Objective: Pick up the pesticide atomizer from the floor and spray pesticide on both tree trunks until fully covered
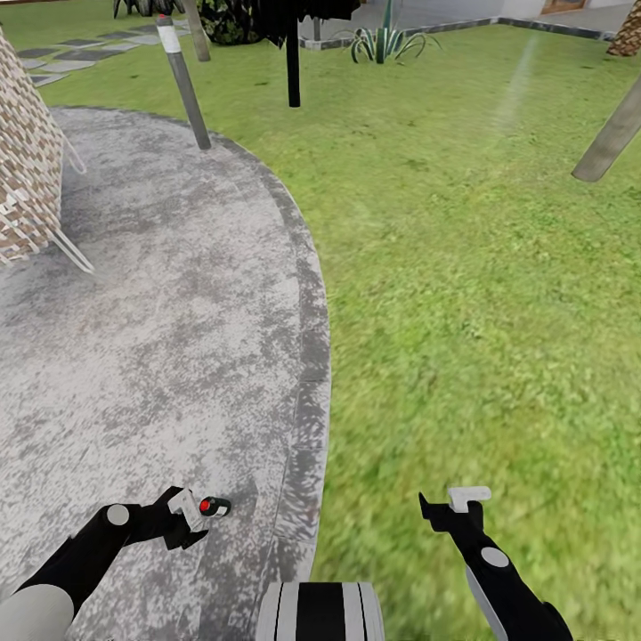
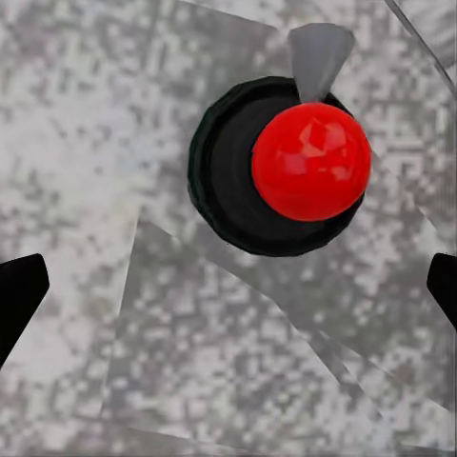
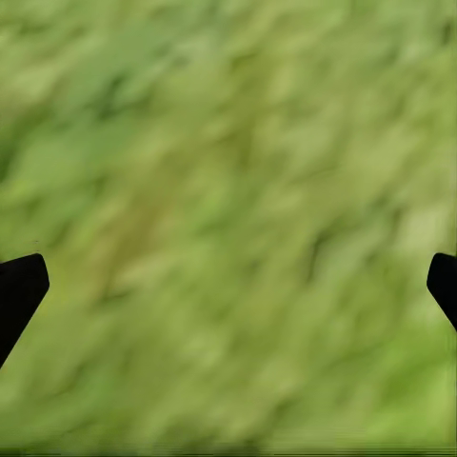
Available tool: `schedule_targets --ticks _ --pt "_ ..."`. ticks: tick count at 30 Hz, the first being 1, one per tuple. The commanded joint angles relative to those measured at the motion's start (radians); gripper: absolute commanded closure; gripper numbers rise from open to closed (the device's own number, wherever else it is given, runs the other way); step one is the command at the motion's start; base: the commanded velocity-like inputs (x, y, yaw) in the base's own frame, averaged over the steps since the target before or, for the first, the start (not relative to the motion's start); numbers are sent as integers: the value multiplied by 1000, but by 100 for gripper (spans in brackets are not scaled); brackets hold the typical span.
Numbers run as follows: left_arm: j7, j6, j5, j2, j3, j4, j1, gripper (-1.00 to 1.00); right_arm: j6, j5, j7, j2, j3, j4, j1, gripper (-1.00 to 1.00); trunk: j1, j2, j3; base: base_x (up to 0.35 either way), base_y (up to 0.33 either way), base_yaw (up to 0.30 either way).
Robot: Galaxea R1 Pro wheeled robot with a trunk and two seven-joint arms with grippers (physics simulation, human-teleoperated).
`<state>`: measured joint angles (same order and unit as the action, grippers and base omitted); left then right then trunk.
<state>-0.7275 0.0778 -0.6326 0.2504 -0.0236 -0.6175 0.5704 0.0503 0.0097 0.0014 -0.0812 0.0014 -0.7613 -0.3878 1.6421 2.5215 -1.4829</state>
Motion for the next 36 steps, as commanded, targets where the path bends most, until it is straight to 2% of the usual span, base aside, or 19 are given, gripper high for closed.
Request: schedule_targets --ticks 1,10,14,36 --pt "-3 8 -10 0 -3 -1 0 -100 3 1 0 0 0 0 0 -100 0 0 -1 0 0 -9" --pt "-3 9 -10 0 -3 -1 0 -100 2 1 0 0 0 0 0 -100 0 0 0 0 0 -90" --pt "-3 10 -10 0 -3 -1 0 -100 3 1 0 0 0 0 0 -100 2 1 -15 0 0 -4" --pt "-3 8 -13 0 -1 -36 -4 -100 2 2 0 1 0 4 0 -100 2 1 -14 0 0 -32"
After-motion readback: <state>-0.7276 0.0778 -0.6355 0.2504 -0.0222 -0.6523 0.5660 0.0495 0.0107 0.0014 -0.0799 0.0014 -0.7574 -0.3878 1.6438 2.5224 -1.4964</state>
